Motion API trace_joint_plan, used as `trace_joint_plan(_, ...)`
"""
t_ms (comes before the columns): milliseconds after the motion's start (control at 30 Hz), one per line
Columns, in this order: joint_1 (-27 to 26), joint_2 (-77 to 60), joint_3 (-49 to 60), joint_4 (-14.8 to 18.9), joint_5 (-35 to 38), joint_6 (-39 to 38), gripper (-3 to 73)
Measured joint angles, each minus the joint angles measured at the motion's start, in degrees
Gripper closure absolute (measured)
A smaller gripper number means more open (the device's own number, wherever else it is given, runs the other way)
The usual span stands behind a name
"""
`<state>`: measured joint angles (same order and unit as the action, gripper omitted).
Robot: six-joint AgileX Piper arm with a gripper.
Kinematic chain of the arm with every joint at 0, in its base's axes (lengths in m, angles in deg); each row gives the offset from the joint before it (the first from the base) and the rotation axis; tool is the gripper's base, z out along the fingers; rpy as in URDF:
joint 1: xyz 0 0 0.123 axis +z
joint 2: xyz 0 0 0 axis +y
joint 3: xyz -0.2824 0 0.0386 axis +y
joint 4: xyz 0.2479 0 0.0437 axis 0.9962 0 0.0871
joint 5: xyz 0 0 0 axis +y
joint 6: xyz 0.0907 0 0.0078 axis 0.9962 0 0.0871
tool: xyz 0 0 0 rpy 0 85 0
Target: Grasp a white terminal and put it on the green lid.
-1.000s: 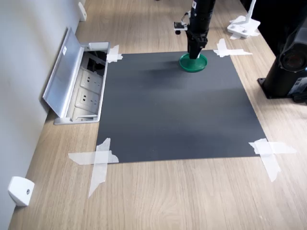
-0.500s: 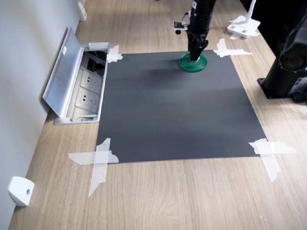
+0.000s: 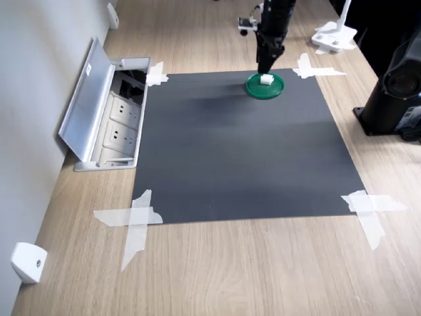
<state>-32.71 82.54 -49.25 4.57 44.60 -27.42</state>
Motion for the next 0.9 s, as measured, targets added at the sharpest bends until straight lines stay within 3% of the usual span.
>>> trace_joint_plan(133,2.92,-5.94,0.00,0.26,-0.75,3.07,63.2)
trace_joint_plan(233,7.59,-12.00,0.06,-0.19,-3.10,8.99,68.6)
trace_joint_plan(467,16.05,-28.19,2.33,-1.25,-10.86,22.15,70.0)
trace_joint_plan(900,17.15,-61.10,30.74,-3.33,-35.01,25.48,70.2)
